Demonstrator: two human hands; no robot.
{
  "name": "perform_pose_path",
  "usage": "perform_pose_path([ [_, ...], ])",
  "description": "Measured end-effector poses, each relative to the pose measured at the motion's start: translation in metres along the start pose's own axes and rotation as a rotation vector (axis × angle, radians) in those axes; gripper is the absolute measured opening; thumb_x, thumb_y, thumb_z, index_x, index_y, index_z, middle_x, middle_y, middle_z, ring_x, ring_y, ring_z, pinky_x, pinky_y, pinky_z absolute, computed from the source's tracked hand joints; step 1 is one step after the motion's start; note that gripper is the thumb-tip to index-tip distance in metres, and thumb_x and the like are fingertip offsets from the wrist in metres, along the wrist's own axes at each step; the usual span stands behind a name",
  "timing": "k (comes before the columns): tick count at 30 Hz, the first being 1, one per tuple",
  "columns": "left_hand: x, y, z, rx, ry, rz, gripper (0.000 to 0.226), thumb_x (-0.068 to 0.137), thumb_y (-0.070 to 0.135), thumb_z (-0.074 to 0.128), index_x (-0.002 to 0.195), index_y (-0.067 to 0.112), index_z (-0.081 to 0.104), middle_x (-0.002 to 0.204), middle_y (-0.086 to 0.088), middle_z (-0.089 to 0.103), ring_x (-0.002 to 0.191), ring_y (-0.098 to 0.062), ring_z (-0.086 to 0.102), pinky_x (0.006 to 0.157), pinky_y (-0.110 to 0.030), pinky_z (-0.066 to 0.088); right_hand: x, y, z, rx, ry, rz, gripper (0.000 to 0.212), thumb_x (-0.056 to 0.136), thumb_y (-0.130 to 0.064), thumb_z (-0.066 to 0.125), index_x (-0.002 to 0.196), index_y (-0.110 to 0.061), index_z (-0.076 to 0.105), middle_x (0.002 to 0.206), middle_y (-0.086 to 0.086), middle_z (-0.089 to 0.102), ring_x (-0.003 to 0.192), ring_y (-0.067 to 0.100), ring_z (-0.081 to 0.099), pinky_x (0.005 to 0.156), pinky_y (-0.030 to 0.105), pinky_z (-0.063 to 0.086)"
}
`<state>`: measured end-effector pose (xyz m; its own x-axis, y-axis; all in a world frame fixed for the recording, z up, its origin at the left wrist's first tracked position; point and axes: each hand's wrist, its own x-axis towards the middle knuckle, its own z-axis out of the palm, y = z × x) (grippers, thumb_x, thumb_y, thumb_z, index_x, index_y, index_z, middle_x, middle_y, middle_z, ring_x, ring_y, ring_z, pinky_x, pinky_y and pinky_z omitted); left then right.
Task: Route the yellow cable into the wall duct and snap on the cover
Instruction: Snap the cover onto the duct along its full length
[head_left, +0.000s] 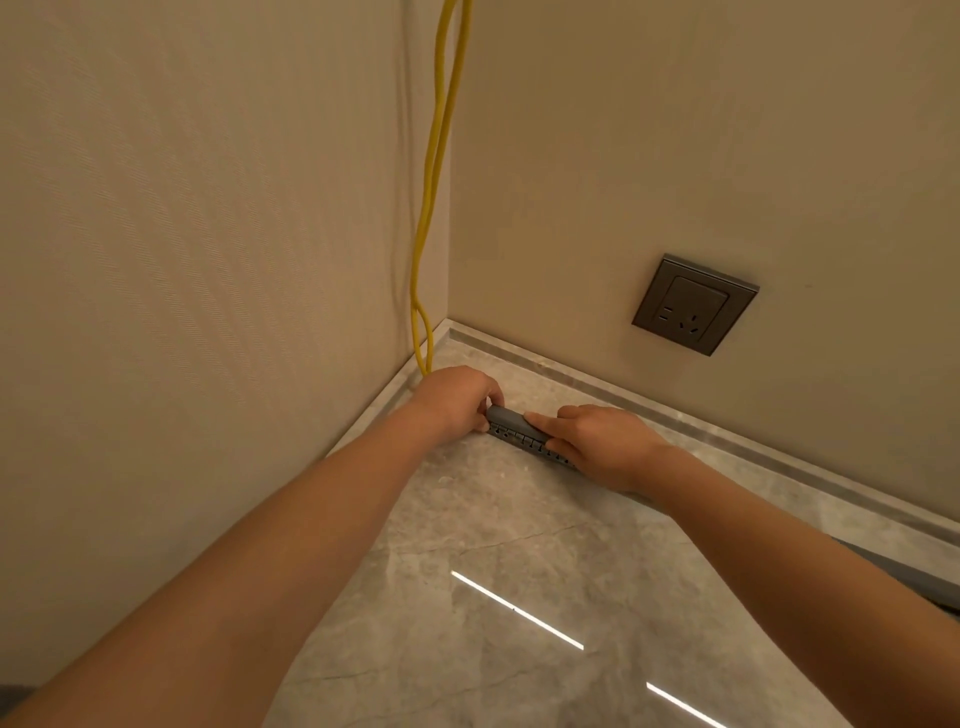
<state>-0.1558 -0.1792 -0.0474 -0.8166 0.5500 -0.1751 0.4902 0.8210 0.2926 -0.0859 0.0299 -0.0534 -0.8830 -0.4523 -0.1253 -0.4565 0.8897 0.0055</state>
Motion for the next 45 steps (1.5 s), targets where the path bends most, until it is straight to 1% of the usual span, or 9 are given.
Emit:
perform_pose_path([
  [4, -0.005, 0.0, 0.005, 0.05, 0.043, 0.028, 0.03, 0.087, 0.021, 0.064, 0.117, 0.026, 0.062, 0.109, 0.001, 0.068, 0.1, -0.02, 0.061, 0.074, -0.031, 0.046, 0.004, -0.013, -0.003, -0.018, 0.045, 0.066, 0.042, 0.096, -0.045, 0.041, 0.136, -0.031, 0.046, 0.099, 0.002, 0.061, 0.086, 0.024, 0.058, 0.059, 0.03, 0.035],
  [8, -0.011, -0.002, 0.014, 0.054, 0.113, 0.053, 0.03, 0.089, 0.023, 0.061, 0.119, 0.026, 0.06, 0.114, 0.0, 0.064, 0.102, -0.021, 0.06, 0.078, -0.032, 0.045, 0.019, -0.038, 0.004, 0.109, 0.13, 0.254, 0.026, 0.092, -0.038, 0.051, 0.109, -0.021, 0.061, 0.098, 0.003, 0.062, 0.084, 0.024, 0.058, 0.061, 0.03, 0.04],
  [16, -0.017, -0.011, 0.034, 0.024, 0.179, 0.108, 0.039, 0.095, 0.022, 0.052, 0.134, 0.028, 0.052, 0.131, 0.001, 0.057, 0.115, -0.022, 0.056, 0.093, -0.038, 0.047, 0.026, -0.059, 0.023, 0.225, 0.329, 0.31, 0.028, 0.095, -0.023, 0.046, 0.118, -0.024, 0.061, 0.093, 0.002, 0.067, 0.083, 0.025, 0.061, 0.06, 0.03, 0.037],
  [20, -0.019, -0.015, 0.052, 0.001, 0.261, 0.15, 0.048, 0.098, 0.03, 0.051, 0.144, 0.023, 0.041, 0.152, 0.008, 0.037, 0.133, -0.023, 0.043, 0.115, -0.035, 0.025, 0.025, -0.058, 0.028, 0.22, 0.382, 0.294, 0.029, 0.096, -0.021, 0.045, 0.118, -0.02, 0.062, 0.087, 0.003, 0.069, 0.077, 0.027, 0.063, 0.059, 0.034, 0.044],
  [26, -0.016, -0.017, 0.055, -0.096, 0.361, 0.224, 0.039, 0.096, 0.027, 0.054, 0.134, 0.017, 0.055, 0.132, 0.002, 0.06, 0.121, -0.016, 0.056, 0.116, -0.04, 0.028, 0.025, -0.064, 0.037, 0.3, 0.534, 0.339, 0.021, 0.092, -0.023, 0.051, 0.105, -0.023, 0.067, 0.082, -0.003, 0.07, 0.073, 0.02, 0.064, 0.059, 0.034, 0.049],
  [33, -0.018, -0.02, 0.06, -0.024, 0.533, 0.364, 0.032, 0.088, 0.015, 0.066, 0.118, 0.004, 0.067, 0.115, -0.01, 0.07, 0.104, -0.024, 0.068, 0.103, -0.048, 0.045, 0.027, -0.071, 0.038, 0.342, 0.633, 0.397, 0.012, 0.084, -0.02, 0.062, 0.091, -0.021, 0.072, 0.076, -0.003, 0.072, 0.067, 0.02, 0.066, 0.056, 0.032, 0.05],
  [40, -0.01, -0.028, 0.062, 0.093, 0.69, 0.512, 0.028, 0.077, 0.009, 0.078, 0.103, 0.001, 0.073, 0.099, -0.011, 0.074, 0.085, -0.022, 0.073, 0.09, -0.05, 0.052, 0.025, -0.066, 0.038, 0.207, 0.7, 0.203, 0.004, 0.08, -0.008, 0.066, 0.081, -0.01, 0.069, 0.065, 0.005, 0.065, 0.053, 0.025, 0.059, 0.044, 0.029, 0.042],
  [42, -0.01, -0.028, 0.06, 0.128, 0.683, 0.509, 0.028, 0.078, 0.012, 0.077, 0.104, 0.002, 0.073, 0.101, -0.011, 0.074, 0.089, -0.022, 0.072, 0.095, -0.052, 0.049, 0.025, -0.063, 0.039, 0.164, 0.688, 0.17, 0.006, 0.082, -0.008, 0.064, 0.083, -0.009, 0.07, 0.067, 0.006, 0.065, 0.053, 0.027, 0.059, 0.043, 0.031, 0.043],
  [45, -0.016, -0.027, 0.059, 0.11, 0.598, 0.426, 0.031, 0.086, 0.02, 0.068, 0.114, 0.006, 0.069, 0.113, -0.007, 0.072, 0.112, -0.023, 0.065, 0.108, -0.053, 0.036, 0.023, -0.063, 0.04, 0.12, 0.646, 0.166, 0.011, 0.085, -0.011, 0.061, 0.088, -0.008, 0.071, 0.071, 0.006, 0.066, 0.056, 0.027, 0.061, 0.045, 0.031, 0.043],
])
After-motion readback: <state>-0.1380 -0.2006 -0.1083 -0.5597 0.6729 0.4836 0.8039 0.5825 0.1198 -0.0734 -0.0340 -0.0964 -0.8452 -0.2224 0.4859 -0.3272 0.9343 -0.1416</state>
